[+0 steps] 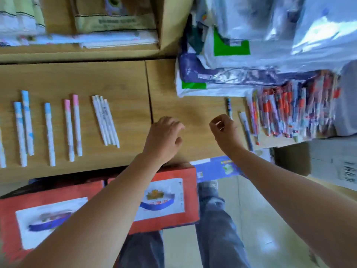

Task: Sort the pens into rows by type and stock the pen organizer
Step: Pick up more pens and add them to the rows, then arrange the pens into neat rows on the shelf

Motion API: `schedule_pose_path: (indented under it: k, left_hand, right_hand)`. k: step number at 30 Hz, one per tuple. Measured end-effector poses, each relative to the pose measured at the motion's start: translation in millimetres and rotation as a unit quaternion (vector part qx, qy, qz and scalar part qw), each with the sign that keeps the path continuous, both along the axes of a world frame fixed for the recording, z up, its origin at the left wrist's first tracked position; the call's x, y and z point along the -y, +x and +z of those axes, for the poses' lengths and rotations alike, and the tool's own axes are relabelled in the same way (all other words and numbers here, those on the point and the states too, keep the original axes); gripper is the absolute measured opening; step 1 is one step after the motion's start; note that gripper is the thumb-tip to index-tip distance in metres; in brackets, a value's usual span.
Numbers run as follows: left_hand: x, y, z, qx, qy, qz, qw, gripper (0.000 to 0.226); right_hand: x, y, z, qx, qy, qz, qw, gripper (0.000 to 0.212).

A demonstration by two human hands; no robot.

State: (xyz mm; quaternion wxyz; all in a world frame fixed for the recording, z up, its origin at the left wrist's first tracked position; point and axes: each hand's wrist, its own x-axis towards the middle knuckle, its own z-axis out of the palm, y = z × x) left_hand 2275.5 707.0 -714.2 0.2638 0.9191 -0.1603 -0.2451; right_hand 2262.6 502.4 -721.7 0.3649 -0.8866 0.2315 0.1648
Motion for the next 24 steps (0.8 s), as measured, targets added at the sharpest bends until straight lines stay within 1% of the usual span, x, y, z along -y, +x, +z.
schedule_pose_path:
  k: [3, 6, 8, 10, 14, 17, 21, 24]
  left_hand:
    - [53.7, -8.4, -6.2, -0.039, 0.031, -0.019, 0.999, 0.048]
    - [99.0, -12.2, -10.1, -0.058, 0.084, -0.012, 0.995, 0.054]
    - [125.8, -13.3, -11.3, -0.053, 0.116, 0.000, 0.992, 0.057]
    - [149.1, -13.0, -10.5, -0.035, 0.126, 0.015, 0.991, 0.057]
    - [179.1, -10.8, -9.7, -0.022, 0.130, 0.024, 0.991, 0.056]
    - [189.4, -9.4, -10.0, -0.017, 0.161, 0.013, 0.987, 0.054]
    - [194.5, -6.8, -9.3, -0.018, 0.167, 0.019, 0.986, 0.053]
    - [198.9, -4.4, -8.9, 0.009, 0.159, 0.047, 0.986, 0.040]
  right_hand:
    - [58.0, -7.3, -4.2, -0.025, -0.066, 0.015, 0.997, 0.005]
    - [100.8, -10.8, -7.1, -0.045, -0.123, 0.037, 0.991, 0.013]
    - [122.2, -13.1, -8.5, -0.054, -0.143, 0.065, 0.986, 0.020]
    - [136.7, -15.1, -11.8, -0.067, -0.151, 0.091, 0.982, 0.025]
    - [145.4, -11.0, -18.4, -0.081, -0.166, 0.153, 0.971, 0.027]
    - [148.9, -4.9, -18.3, -0.065, -0.142, 0.145, 0.977, 0.026]
    - [155.7, 0.5, -16.0, -0.006, -0.071, 0.117, 0.991, 0.015]
    - [165.5, 1.4, -13.2, 0.029, -0.055, 0.096, 0.993, 0.013]
